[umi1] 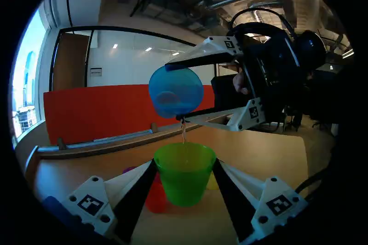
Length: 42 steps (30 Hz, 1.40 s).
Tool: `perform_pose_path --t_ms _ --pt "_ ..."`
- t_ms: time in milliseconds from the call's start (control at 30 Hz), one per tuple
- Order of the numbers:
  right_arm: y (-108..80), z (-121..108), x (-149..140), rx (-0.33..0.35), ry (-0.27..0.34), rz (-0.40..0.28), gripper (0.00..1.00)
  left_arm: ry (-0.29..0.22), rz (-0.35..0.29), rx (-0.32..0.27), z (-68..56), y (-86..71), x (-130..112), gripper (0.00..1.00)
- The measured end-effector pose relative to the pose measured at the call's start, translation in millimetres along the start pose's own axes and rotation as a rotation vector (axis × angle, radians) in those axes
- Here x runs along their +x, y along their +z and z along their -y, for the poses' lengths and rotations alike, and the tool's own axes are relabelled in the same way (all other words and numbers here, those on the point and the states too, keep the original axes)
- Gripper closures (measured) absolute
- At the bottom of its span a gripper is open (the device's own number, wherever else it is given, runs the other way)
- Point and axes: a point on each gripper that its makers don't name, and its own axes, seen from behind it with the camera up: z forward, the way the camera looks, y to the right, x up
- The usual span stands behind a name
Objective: Pour water
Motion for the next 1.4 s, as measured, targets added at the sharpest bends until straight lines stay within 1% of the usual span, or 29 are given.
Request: perform_pose_path --t_ms 700,1400 --pt "0.5 -2.5 4.0 -0.005 -0.022 -0.002 0.07 0.000 0.000 -0.002 -1.0 0.4 1.3 0.13" --pt "-0.9 0.7 9.0 -0.001 -0.047 -0.004 0.08 -0.007 -0.001 -0.004 -0.8 0.6 -1.1 0.13"
